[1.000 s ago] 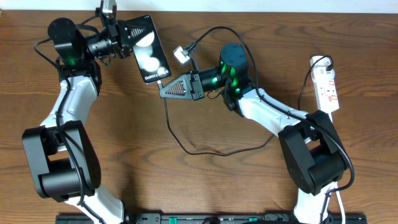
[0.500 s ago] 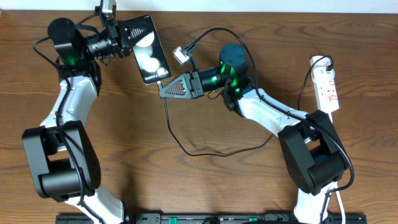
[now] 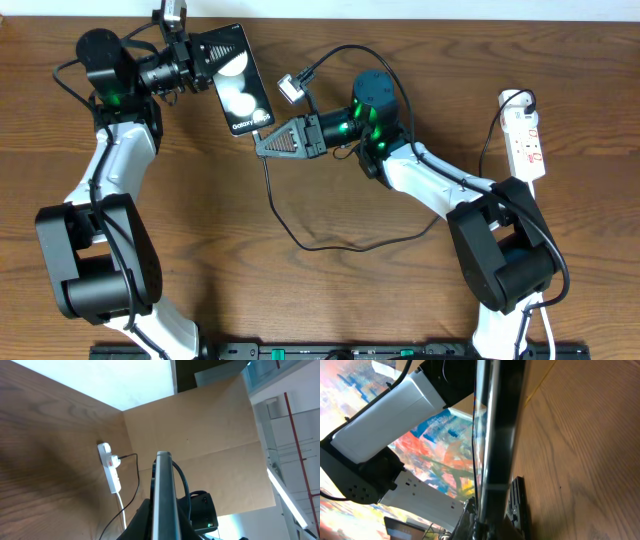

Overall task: Plug charger to phone and switch on socket
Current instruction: 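Open the right gripper and release the inserted plug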

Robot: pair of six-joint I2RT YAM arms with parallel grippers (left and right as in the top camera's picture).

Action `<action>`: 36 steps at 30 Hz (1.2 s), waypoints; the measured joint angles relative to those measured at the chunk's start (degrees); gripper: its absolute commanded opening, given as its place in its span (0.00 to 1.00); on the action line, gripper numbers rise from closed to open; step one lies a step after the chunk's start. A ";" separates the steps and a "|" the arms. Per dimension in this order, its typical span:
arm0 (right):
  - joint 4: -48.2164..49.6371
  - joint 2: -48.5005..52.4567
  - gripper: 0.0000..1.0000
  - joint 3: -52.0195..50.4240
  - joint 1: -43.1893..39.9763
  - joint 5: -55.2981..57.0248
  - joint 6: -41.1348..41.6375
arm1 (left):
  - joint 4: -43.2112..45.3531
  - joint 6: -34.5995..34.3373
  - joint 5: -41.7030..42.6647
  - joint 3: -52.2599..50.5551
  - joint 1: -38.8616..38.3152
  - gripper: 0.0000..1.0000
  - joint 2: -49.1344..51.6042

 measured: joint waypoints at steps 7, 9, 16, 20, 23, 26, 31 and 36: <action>-0.09 0.00 0.01 0.00 0.00 1.64 0.02 | 0.09 0.42 0.09 0.02 0.02 0.07 0.00; -0.11 0.00 0.01 0.00 0.00 2.05 0.00 | 0.11 0.66 0.00 0.00 0.04 0.07 0.00; -0.13 0.00 0.01 -0.02 0.00 2.51 0.02 | 0.11 0.94 -0.20 0.00 0.04 0.07 0.00; -0.15 0.00 0.01 -0.02 0.00 2.58 0.02 | 0.11 1.03 -0.22 0.02 0.04 0.07 0.00; -0.15 0.00 0.01 -0.02 0.00 2.58 0.02 | 0.11 1.05 -0.20 0.02 0.04 0.07 0.00; -0.15 0.00 0.03 -0.02 0.00 2.60 0.02 | 0.13 1.03 -0.22 0.02 0.04 0.07 0.00; 0.09 0.00 0.53 0.00 -0.15 6.16 0.31 | 0.04 1.05 2.05 0.02 -0.13 0.07 0.00; 0.13 0.00 0.99 0.00 -0.22 7.39 -0.59 | 0.02 1.05 3.32 0.00 -0.39 0.08 0.00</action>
